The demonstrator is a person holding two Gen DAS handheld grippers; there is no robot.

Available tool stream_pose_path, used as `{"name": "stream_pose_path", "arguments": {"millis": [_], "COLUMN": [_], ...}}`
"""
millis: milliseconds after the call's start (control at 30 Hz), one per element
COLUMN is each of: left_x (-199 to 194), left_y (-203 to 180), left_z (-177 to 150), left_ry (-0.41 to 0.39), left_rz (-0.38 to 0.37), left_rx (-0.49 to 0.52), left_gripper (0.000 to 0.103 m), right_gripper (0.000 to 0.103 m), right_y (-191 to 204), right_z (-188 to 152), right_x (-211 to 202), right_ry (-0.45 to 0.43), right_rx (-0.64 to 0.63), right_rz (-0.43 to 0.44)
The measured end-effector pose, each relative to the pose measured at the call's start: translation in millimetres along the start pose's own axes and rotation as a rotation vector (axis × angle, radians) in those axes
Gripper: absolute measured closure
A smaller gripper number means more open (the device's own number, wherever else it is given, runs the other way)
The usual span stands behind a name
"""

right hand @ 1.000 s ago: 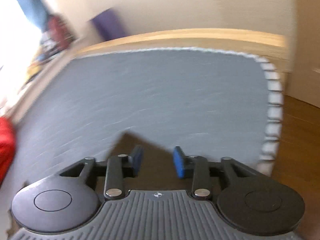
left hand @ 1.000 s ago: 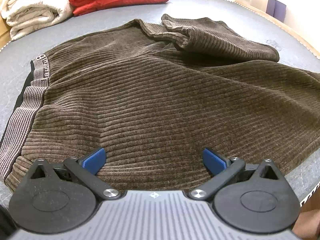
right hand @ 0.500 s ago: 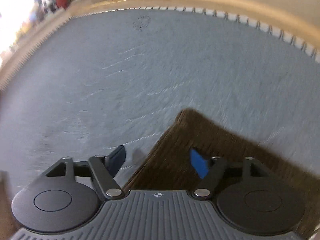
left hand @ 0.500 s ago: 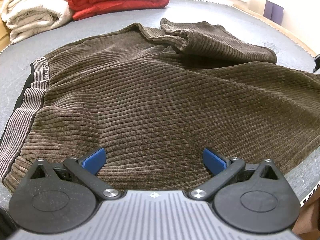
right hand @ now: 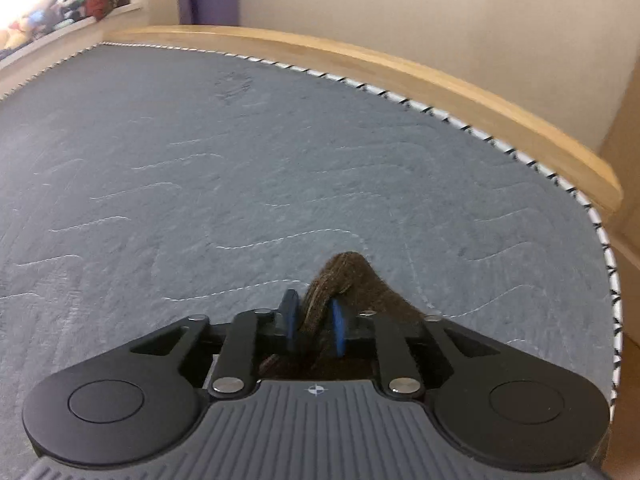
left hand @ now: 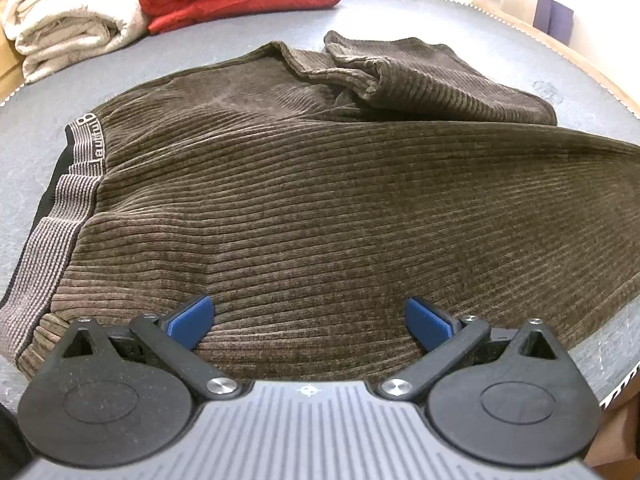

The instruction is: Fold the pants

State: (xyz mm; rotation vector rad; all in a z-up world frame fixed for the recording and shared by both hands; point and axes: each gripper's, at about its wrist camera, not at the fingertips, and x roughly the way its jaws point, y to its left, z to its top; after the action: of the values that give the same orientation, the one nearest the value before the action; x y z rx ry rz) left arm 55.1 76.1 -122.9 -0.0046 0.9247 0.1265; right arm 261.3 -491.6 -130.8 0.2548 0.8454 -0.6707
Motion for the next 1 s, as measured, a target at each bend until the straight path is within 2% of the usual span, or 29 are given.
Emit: {"name": "stream_pose_path", "arguments": {"millis": [33, 133, 233, 300, 333, 367, 400, 467, 533, 600, 700, 800, 900, 1000], "left_x": [-2.4, -14.0, -24.5, -25.5, -20.6, -11.8, -14.6, -19.5, -24.3, -27.6, -30.2, -31.3, -31.7, -32.3], "left_y": [-0.4, -4.9, -17.1, -25.2, -29.0, -35.9, -43.7, -56.4, -55.1, -49.2, -50.2, -56.6, -68.9, -82.2], "left_z": [1.9, 5.1, 7.0, 5.2, 2.8, -1.2, -5.6, -5.5, -1.8, -3.6, -4.4, -4.0, -13.1, -25.0], "left_ry": [-0.003, -0.041, -0.084, -0.070, -0.028, 0.041, 0.012, 0.009, 0.019, 0.005, -0.019, -0.033, -0.034, -0.052], "left_rz": [-0.006, -0.065, -0.163, -0.277, -0.347, -0.382, -0.360, -0.325, -0.334, -0.361, -0.377, -0.422, -0.413, -0.384], "left_rx": [-0.003, -0.019, -0.007, -0.013, -0.017, 0.002, 0.071, 0.191, 0.178, 0.147, 0.143, 0.152, 0.206, 0.303], "left_gripper": [0.000, 0.002, 0.009, 0.029, 0.035, 0.038, 0.038, 0.037, 0.038, 0.038, 0.038, 0.036, 0.033, 0.028], "right_gripper": [0.075, 0.059, 0.057, 0.056, 0.053, 0.051, 0.050, 0.050, 0.050, 0.050, 0.050, 0.049, 0.049, 0.049], "right_y": [-4.7, -23.4, -44.5, -60.9, -70.9, -83.6, -94.7, -119.4, -149.0, -179.7, -224.4, -241.3, -235.0, -216.9], "right_z": [4.4, 13.7, 13.6, 9.9, 9.7, 4.2, -1.7, -12.5, -21.4, -28.3, -38.9, -46.6, -46.9, -46.6], "right_x": [-4.8, -23.2, -41.3, -50.7, -54.2, -57.3, -57.7, -59.8, -63.8, -61.9, -59.4, -59.3, -60.5, -60.0], "right_ry": [-0.006, -0.063, -0.077, -0.071, -0.068, -0.061, -0.048, -0.016, 0.019, 0.071, 0.180, 0.245, 0.262, 0.301], "right_rx": [0.010, 0.009, -0.018, -0.038, -0.050, -0.064, -0.075, -0.090, -0.072, -0.002, 0.209, 0.352, 0.347, 0.330], "right_rz": [0.031, 0.108, 0.189, 0.206, 0.199, 0.180, 0.157, 0.103, 0.045, 0.019, 0.089, 0.184, 0.227, 0.249]}}
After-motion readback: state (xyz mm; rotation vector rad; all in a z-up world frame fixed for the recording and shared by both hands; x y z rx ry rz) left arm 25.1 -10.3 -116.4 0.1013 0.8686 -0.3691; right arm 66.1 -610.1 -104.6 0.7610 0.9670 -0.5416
